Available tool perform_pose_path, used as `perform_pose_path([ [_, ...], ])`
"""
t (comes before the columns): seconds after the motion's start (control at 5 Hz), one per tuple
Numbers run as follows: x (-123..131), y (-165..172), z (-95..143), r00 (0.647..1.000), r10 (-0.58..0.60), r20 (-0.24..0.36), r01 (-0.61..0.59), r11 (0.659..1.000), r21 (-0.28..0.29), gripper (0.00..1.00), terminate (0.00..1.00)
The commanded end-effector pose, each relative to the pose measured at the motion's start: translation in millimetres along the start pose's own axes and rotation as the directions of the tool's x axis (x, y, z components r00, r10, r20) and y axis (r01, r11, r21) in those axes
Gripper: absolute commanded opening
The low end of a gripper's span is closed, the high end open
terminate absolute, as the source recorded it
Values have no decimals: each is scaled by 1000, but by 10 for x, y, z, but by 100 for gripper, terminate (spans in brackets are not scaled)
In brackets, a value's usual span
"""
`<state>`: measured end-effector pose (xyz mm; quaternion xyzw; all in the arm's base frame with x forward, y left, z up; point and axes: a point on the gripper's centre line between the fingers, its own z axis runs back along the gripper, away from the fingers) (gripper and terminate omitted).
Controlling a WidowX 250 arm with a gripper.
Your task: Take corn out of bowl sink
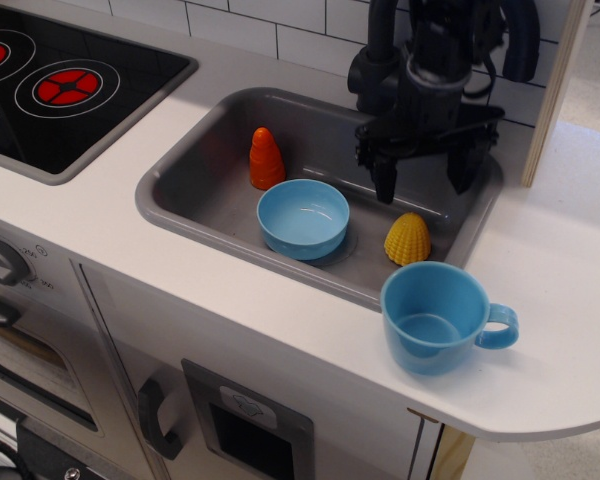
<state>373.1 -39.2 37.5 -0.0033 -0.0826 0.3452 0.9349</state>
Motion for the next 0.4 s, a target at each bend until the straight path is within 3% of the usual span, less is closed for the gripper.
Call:
perform_pose_path([
  [0.0,193,-23,409,996,-17,83,23,998,-67,100,0],
  [0.2,193,-23,409,996,-17,83,23,998,-67,100,100],
])
